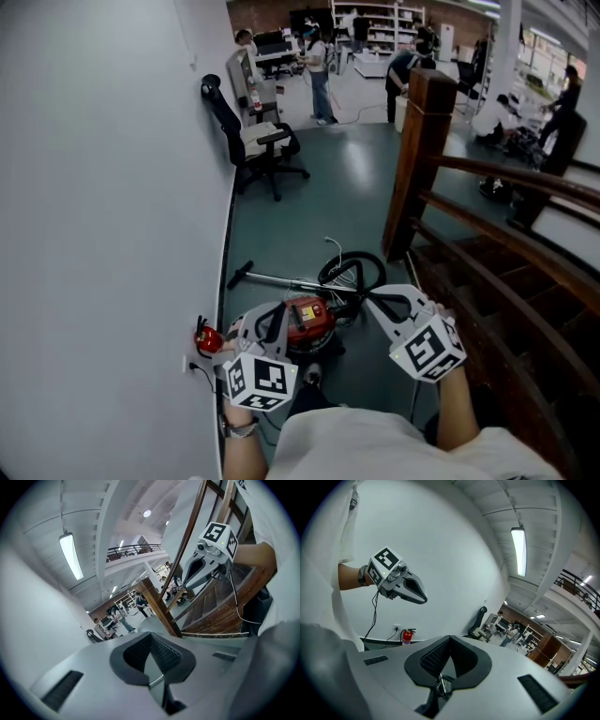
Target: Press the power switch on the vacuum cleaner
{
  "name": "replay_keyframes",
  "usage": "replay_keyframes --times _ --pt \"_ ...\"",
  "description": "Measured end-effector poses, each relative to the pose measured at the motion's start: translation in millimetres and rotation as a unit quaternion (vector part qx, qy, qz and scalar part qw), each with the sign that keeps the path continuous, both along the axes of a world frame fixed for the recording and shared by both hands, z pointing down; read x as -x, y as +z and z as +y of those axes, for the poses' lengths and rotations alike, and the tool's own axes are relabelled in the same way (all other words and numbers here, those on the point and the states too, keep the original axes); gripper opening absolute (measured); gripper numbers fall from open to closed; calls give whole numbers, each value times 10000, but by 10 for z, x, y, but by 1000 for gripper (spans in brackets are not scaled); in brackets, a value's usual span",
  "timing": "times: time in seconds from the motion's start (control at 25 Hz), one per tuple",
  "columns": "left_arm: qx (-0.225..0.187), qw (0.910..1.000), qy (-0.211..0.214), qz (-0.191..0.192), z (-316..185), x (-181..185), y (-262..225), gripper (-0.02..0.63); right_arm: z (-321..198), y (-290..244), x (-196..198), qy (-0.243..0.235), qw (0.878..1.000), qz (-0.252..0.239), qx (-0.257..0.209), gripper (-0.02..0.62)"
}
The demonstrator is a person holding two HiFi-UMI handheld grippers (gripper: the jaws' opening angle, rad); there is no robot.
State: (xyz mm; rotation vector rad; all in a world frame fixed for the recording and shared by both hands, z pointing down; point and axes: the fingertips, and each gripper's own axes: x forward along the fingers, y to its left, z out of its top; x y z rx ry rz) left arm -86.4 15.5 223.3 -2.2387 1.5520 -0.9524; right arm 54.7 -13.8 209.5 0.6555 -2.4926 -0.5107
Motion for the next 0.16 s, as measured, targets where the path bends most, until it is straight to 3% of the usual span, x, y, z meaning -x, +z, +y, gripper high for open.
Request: replay_keyframes --times 0.16 --pt "10 10000 2 9 -13 -14 11 2 -15 0 -14 19 10000 -9 13 28"
